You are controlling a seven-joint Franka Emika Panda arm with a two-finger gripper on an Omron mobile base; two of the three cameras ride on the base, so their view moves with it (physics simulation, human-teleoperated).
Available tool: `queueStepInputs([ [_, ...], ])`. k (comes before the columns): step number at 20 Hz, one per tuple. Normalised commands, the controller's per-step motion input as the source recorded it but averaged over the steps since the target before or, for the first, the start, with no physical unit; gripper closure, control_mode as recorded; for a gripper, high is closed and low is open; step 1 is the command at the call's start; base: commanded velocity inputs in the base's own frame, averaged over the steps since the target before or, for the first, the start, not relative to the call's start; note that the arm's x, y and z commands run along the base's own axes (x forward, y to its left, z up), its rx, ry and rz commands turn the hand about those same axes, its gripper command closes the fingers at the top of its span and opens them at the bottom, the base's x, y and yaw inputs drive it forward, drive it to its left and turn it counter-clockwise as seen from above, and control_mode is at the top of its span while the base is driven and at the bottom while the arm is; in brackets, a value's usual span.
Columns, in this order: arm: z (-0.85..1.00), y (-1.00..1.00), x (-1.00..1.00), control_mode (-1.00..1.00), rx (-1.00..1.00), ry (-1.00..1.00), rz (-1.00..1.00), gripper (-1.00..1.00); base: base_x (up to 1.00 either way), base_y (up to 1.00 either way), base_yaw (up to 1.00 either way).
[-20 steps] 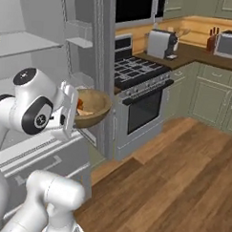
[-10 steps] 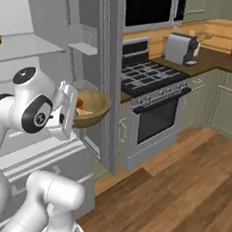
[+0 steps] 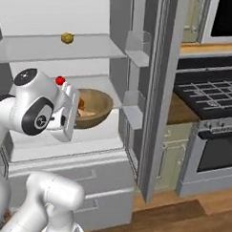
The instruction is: Pick the chicken drumstick and squash from their plates and place them in the bowl. Then put the bowl in the fridge.
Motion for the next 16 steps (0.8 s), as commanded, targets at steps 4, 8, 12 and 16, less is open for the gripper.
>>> queueStepInputs([
  [4, 0.00, 0.00, 0.00, 1.00, 0.00, 0.00, 0.00, 1.00, 0.13, -0.59, 0.71],
  [8, 0.00, 0.00, 0.00, 1.00, 0.00, 0.00, 0.00, 1.00, 0.29, -0.63, 0.61],
  [12, 0.00, 0.00, 0.00, 1.00, 0.00, 0.00, 0.00, 1.00, 0.29, -0.31, 0.46],
  [16, 0.00, 0.00, 0.00, 1.00, 0.00, 0.00, 0.00, 1.00, 0.37, 0.03, 0.20],
])
